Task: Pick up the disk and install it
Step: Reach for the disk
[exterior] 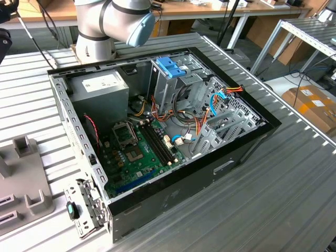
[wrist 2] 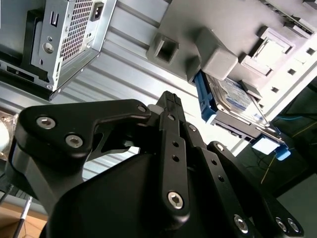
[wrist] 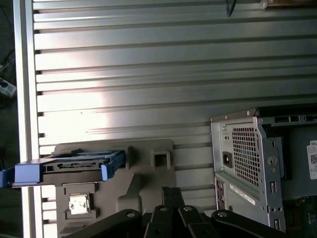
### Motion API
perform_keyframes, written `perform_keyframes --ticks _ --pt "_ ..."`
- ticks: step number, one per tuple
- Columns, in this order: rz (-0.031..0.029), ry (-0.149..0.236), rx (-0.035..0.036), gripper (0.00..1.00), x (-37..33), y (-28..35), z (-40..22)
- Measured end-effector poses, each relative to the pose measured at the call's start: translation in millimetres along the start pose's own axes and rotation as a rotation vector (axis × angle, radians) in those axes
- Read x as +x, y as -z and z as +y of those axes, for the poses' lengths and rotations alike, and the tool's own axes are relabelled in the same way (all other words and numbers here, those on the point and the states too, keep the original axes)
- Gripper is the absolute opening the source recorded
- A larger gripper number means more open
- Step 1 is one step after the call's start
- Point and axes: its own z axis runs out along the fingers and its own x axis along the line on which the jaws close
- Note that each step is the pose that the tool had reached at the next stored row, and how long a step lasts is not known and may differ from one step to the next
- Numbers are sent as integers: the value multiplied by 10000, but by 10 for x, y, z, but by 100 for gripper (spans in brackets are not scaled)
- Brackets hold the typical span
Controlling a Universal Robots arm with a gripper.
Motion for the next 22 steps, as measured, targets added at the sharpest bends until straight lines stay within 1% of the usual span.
perform_keyframes --ticks 4,11,22 --pt "0 0 0 11 58 0 -5" --pt "0 0 0 11 130 -1 -10" --pt "1 0 0 11 142 0 -11"
